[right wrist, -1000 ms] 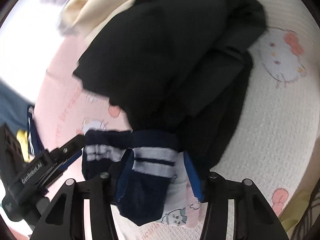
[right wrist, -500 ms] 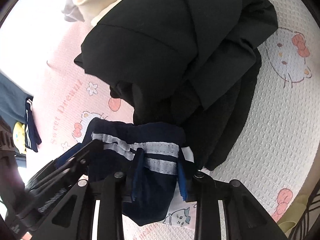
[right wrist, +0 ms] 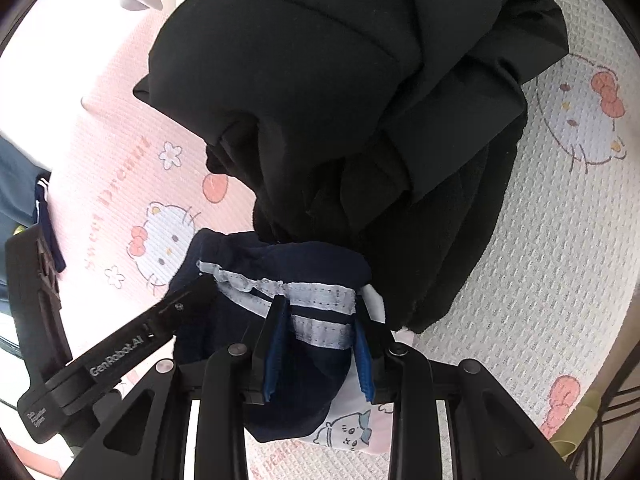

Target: Fold clothes

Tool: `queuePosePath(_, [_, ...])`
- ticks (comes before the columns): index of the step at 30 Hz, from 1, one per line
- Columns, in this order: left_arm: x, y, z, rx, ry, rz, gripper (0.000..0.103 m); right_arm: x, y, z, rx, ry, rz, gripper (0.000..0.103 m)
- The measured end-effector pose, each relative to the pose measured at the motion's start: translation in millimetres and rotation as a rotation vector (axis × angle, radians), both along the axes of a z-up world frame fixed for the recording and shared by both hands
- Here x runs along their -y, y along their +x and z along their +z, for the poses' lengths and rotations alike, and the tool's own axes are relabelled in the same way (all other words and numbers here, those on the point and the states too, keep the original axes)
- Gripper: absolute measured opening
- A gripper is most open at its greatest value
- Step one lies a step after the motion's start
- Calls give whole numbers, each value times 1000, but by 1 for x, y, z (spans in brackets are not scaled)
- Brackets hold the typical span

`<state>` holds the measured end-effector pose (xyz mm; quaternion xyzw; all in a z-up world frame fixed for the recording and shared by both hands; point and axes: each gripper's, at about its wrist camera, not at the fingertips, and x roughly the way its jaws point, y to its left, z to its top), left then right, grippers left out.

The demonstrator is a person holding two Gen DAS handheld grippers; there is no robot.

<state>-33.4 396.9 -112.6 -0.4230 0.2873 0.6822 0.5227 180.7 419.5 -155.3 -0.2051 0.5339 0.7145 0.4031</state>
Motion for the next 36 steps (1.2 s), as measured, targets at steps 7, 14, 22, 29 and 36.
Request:
queuePosePath(7, [19, 25, 16, -136, 101, -40, 55, 9, -4, 19, 27, 100, 9, 62])
queuePosePath(14, [59, 27, 64, -100, 255, -3, 54, 28, 0, 52, 29, 196, -9, 71])
queuePosePath(22, [114, 12, 109, -42, 362, 125, 64, 55, 3, 102, 143, 308, 20, 75])
queuePosePath(29, [176, 21, 142, -128, 504, 143, 71, 118, 7, 142, 271, 355, 33, 75])
queuePosePath(36, [230, 35, 175, -203, 585, 177, 80, 162, 3, 170, 382, 414, 54, 75])
